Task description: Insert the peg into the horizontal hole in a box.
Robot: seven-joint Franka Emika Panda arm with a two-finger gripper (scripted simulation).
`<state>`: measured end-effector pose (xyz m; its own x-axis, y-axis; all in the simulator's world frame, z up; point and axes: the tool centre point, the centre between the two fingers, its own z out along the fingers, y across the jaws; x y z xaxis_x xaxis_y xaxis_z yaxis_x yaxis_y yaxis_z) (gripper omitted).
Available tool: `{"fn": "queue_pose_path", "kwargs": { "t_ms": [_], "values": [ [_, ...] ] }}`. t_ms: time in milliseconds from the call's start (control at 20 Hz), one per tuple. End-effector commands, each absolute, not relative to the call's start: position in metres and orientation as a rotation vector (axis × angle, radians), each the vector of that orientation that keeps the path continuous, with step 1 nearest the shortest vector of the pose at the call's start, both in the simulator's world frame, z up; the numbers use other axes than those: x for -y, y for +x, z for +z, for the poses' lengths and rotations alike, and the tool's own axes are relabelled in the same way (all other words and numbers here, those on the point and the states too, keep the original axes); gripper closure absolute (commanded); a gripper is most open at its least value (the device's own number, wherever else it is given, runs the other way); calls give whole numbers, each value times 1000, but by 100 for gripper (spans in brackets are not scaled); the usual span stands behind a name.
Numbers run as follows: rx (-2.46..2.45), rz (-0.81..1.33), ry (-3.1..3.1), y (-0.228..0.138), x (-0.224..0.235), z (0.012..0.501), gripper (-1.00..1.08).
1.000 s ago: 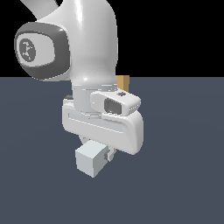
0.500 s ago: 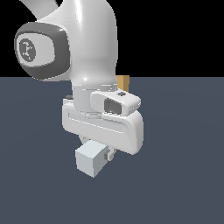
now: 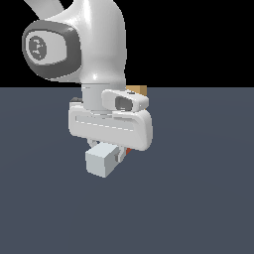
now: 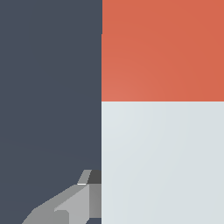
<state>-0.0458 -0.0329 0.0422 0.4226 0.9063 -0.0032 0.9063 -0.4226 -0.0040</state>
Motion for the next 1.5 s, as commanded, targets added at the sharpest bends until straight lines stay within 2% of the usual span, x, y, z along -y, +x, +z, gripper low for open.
{"fn": "queue_pose_path", "kwargs": {
  "t_ms": [0, 450, 1450],
  "values": [
    [1753, 1, -2609, -51, 12, 54, 108],
    [1899, 1, -2504, -71, -34, 79, 108],
    [1908, 2, -2494, -71, -43, 81, 108]
  ]
}}
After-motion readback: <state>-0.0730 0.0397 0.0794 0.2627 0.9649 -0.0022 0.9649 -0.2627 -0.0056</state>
